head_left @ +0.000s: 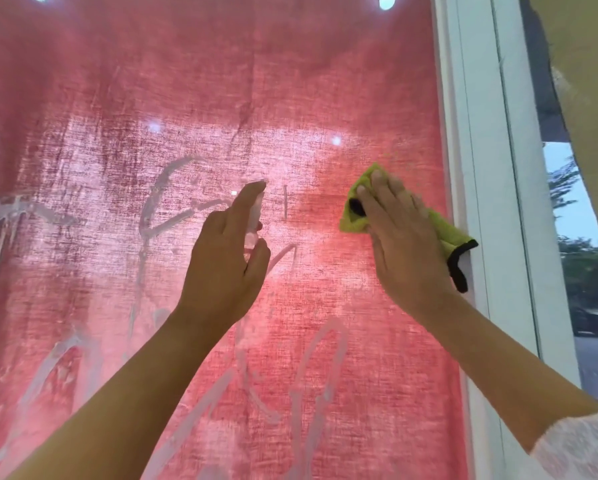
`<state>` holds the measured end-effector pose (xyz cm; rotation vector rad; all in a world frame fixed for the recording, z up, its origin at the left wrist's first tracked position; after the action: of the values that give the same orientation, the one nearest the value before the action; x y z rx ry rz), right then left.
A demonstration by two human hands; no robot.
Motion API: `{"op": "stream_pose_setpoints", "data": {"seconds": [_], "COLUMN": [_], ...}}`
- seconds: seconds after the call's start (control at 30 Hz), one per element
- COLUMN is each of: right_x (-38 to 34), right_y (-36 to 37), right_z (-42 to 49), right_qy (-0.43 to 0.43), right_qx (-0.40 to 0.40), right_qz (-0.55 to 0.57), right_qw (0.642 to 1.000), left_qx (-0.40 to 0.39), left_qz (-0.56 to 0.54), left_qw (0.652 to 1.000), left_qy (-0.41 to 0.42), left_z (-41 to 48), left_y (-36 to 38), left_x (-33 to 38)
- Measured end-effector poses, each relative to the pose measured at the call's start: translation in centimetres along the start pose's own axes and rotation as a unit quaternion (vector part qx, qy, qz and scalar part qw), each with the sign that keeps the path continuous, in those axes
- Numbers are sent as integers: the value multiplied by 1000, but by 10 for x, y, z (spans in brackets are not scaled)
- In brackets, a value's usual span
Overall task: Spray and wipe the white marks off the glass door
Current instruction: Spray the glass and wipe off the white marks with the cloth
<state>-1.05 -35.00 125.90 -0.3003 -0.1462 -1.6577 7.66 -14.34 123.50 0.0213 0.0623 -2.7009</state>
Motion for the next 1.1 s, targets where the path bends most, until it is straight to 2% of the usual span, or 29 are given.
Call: {"op": "stream_pose_setpoints", "data": {"seconds": [0.1, 0.17, 0.23, 0.33, 0.43, 0.67, 0.73, 0.8, 0.93, 1.0, 1.1], "right_x": [-4, 1, 6, 7, -4, -31, -21, -8, -4, -12, -28], "right_y": [0, -5, -7, -8, -1, 14, 6, -1, -2, 3, 12], "right_z": [-39, -52, -47, -15, 13, -42, -48, -37, 7, 17, 2], "right_qy": [-83, -96, -57, 46, 74, -88, -67, -5, 105, 114, 64], "right_qx": [-47, -48, -33, 18, 50, -30, -28, -13, 62, 68, 34], "right_qz": [9, 11, 26, 46, 33, 27, 29, 34, 31, 29, 19], "right_qw": [995, 994, 997, 998, 995, 995, 997, 999, 992, 991, 997], "left_qx": [-6, -8, -10, -10, -12, -29, -41, -61, -55, -33, -18], "left_qz": [5, 3, 0, -3, 3, 11, 1, 1, 2, -7, -23], "left_qw": [1000, 1000, 1000, 1000, 1000, 999, 999, 998, 997, 999, 1000], "left_qy": [-4, -7, -9, -12, -4, 16, 17, 34, 49, 29, 4], "left_z": [-2, -3, -5, -6, -5, -8, -10, -11, -15, -18, -23], "left_y": [1, 1, 1, 0, 0, -2, -5, -8, -23, -32, -36], "left_x": [0, -1, 0, 0, 1, -1, 0, 0, -15, -27, -40]}}
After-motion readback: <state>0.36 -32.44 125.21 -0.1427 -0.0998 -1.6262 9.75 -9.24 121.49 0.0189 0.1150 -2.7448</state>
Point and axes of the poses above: each hand's wrist, its own z-axis towards the middle knuckle, its own y-axis out of the palm, x = y × z, the point moved 3 cm from there along z, towards the middle knuckle, and after that the axes turned 3 degrees about z, right-handed, at the moved point
